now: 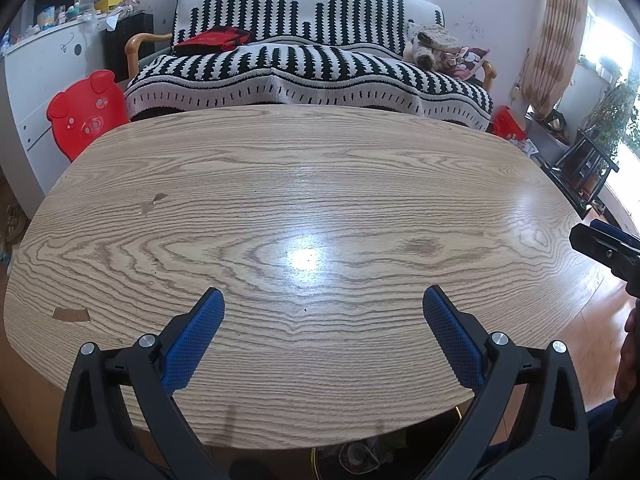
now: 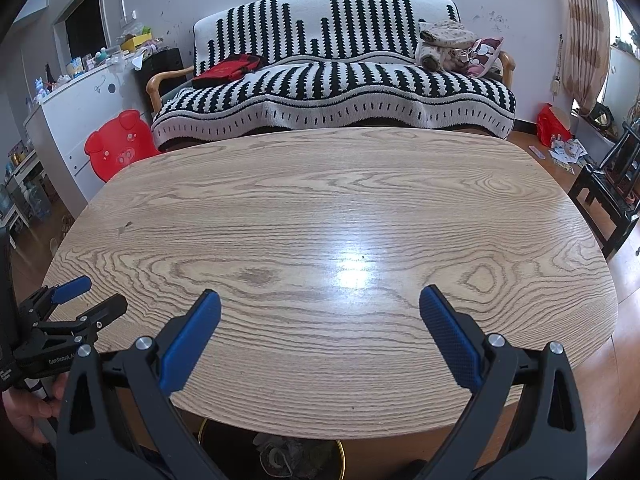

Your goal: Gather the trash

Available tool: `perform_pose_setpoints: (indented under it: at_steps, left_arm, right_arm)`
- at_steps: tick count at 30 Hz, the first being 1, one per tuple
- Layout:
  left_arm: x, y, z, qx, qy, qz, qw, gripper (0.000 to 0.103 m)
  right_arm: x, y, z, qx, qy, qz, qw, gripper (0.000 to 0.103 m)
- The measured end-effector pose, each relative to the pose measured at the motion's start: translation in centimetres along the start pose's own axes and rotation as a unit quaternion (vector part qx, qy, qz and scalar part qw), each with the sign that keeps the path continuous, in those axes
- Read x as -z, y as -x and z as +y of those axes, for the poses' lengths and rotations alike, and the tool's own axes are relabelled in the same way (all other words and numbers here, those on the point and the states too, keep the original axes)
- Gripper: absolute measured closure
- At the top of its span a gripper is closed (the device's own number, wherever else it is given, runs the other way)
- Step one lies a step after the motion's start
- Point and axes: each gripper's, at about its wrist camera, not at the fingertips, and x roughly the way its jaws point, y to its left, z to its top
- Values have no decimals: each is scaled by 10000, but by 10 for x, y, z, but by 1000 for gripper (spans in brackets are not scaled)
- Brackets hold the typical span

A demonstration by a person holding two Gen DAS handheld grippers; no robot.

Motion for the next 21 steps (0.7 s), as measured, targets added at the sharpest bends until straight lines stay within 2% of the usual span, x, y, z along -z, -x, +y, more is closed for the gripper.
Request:
perform_pose_setpoints:
  at_steps: [21]
  left_arm:
    - [1,-1,0,-53,5,9,10000,7]
  right_arm:
    - [-1,0,1,-15,9,23,10000,7]
